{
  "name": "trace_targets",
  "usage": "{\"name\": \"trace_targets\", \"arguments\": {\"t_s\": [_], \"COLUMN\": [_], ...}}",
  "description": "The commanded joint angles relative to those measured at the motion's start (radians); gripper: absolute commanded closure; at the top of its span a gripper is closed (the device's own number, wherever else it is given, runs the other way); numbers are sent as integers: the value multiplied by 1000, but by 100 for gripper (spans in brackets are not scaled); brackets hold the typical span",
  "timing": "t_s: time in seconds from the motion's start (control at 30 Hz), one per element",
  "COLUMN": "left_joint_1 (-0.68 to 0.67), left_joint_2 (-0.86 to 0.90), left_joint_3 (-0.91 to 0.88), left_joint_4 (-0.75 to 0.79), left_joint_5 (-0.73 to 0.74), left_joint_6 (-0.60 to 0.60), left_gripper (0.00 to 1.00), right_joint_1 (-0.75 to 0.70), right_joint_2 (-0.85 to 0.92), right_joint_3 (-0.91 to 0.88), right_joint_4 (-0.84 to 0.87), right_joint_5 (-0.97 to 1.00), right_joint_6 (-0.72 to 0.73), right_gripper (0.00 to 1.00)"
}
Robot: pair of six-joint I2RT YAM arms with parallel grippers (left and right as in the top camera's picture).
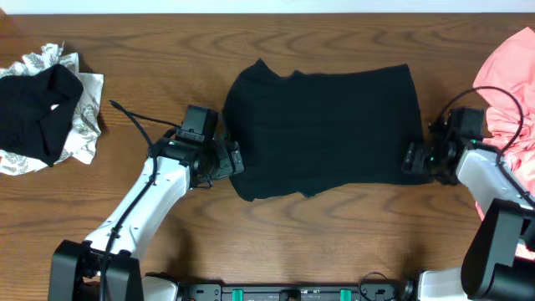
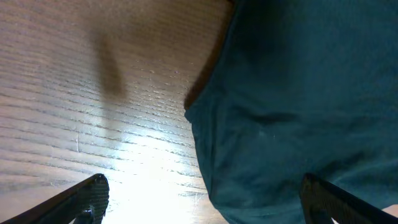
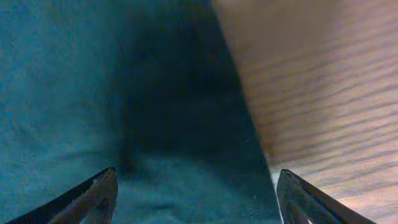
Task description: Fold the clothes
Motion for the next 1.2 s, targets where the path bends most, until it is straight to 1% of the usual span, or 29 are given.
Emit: {"name": "trace_targets", "arguments": {"t_s": [0.0, 0.07, 0.13, 0.23, 0.27, 0.3, 0.33, 0.43, 0.57, 0.7, 0.9, 1.0, 1.07, 1.13, 1.17], "left_joint_1": [-3, -3, -3, -3, -3, -3, -3, -3, -3, -3, -3, -5, -5, -5, -5], "left_joint_2": [11, 11, 11, 11, 11, 11, 11, 11, 11, 11, 13, 15, 19, 19, 19], "left_joint_3": [-2, -2, -2, -2, -2, -2, -2, -2, -2, -4, -43, -83, -116, -150, -161], "left_joint_4": [2, 2, 2, 1, 1, -2, -7, -38, -109, -143, -69, -21, 7, 37, 50], "left_joint_5": [-17, -30, -51, -62, -61, -61, -60, -57, -54, 16, 140, 153, 153, 154, 158], "left_joint_6": [13, 13, 13, 13, 13, 13, 12, 2, -67, -70, -119, -177, -217, -268, -286], "left_gripper": [2, 2, 2, 2, 2, 2, 2, 1, 1, 1, 1, 0, 1, 5, 9], "right_joint_1": [-1, -1, -1, -1, -1, -1, -1, 0, -1, 0, 0, 0, 0, 0, 0], "right_joint_2": [-2, -2, -2, -2, -2, -2, -2, -2, -2, -2, -2, -2, -2, -2, -2], "right_joint_3": [-56, -77, -92, -100, -100, -100, -100, -100, -100, -100, -100, -100, -100, -100, -100], "right_joint_4": [37, 60, 85, 106, 109, 112, 114, 116, 122, 131, 134, 134, 134, 134, 135], "right_joint_5": [6, 6, 6, 6, 5, 2, 2, 1, -6, -25, -38, -43, -43, -43, -44], "right_joint_6": [-38, -45, -47, -52, -52, -52, -51, -51, -51, -51, -51, -51, -52, -51, -51], "right_gripper": [21, 23, 32, 57, 63, 69, 71, 72, 71, 69, 69, 69, 69, 69, 69]}}
